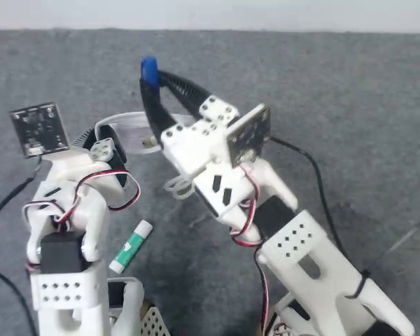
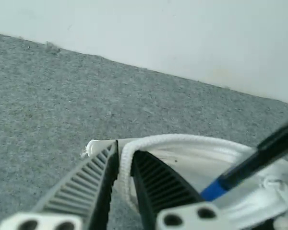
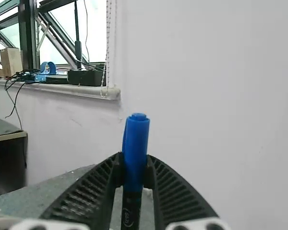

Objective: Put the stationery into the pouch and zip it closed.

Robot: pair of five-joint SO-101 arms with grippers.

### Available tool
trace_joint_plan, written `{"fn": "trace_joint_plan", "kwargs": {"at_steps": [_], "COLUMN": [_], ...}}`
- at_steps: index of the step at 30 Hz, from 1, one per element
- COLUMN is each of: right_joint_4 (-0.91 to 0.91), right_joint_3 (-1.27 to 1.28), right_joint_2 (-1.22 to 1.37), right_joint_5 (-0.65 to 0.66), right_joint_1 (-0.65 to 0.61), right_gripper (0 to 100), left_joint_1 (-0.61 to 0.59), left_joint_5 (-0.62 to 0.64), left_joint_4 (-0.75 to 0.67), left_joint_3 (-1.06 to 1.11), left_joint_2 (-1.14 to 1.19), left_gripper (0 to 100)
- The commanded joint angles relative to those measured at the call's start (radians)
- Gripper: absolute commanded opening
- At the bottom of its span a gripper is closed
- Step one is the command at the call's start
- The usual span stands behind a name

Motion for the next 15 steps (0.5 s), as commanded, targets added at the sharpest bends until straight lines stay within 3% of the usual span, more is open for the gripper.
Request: {"fn": "trace_joint_plan", "kwargs": {"at_steps": [1,5,11,15], "right_joint_4": [-0.038,-0.033,-0.039,-0.039], "right_joint_3": [0.034,0.080,0.183,0.226], "right_joint_2": [-0.025,-0.024,-0.035,-0.035], "right_joint_5": [0.020,0.043,0.290,0.377], "right_joint_1": [-0.007,-0.002,-0.031,-0.033], "right_gripper": [0.6,0.6,0.6,0.6], "left_joint_1": [-0.003,-0.003,-0.005,-0.005], "left_joint_5": [-0.006,-0.006,-0.006,-0.006], "left_joint_4": [-0.021,-0.020,-0.020,-0.020], "left_joint_3": [-0.021,-0.021,-0.021,-0.021], "left_joint_2": [-0.003,-0.003,-0.006,-0.003], "left_gripper": [1,1,1,1]}}
